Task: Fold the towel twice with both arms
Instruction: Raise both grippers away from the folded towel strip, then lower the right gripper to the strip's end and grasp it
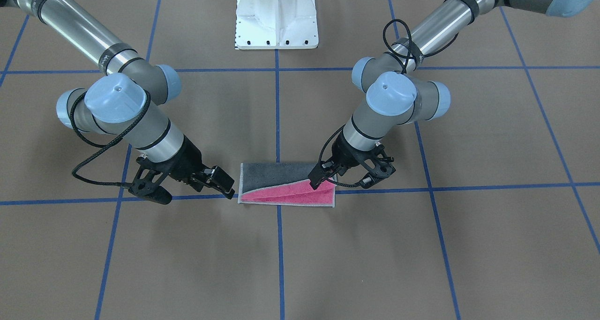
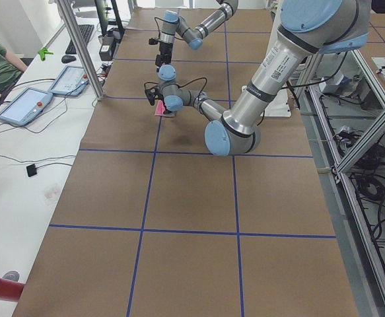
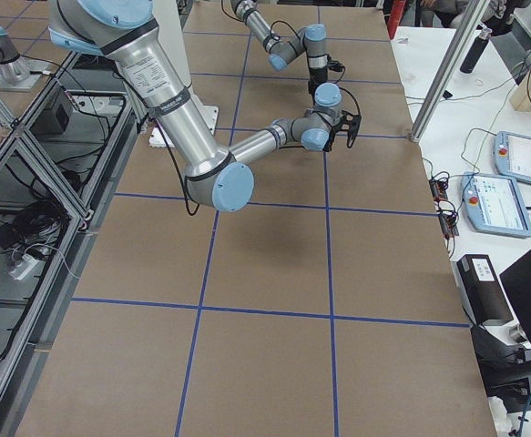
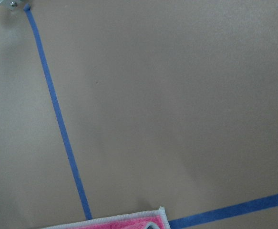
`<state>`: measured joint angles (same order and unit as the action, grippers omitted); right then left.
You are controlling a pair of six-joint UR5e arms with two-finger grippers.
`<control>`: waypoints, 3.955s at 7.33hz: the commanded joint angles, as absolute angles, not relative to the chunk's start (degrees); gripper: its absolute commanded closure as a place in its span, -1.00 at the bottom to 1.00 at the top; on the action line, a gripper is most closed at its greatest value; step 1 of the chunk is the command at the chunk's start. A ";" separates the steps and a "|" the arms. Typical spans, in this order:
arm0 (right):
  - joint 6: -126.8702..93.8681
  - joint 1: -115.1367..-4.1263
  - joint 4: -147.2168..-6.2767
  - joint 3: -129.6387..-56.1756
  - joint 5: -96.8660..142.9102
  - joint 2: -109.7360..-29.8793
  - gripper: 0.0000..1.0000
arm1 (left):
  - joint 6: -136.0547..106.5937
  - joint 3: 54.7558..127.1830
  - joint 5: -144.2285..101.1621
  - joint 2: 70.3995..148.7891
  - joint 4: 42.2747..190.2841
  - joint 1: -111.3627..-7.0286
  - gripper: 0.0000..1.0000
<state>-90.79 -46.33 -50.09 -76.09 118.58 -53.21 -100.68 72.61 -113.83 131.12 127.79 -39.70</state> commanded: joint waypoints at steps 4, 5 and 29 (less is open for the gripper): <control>-87.72 -49.83 -50.01 -75.59 122.52 -54.49 -0.98 | -100.81 68.04 -113.73 134.55 129.02 -38.67 -1.00; -87.63 -50.18 -50.01 -75.59 122.61 -54.58 -0.98 | -100.81 67.77 -113.73 134.91 129.02 -38.67 -1.00; -88.24 -34.80 -63.28 -79.10 112.06 -51.42 -0.70 | -100.37 59.77 -114.87 145.28 132.45 -48.16 -1.00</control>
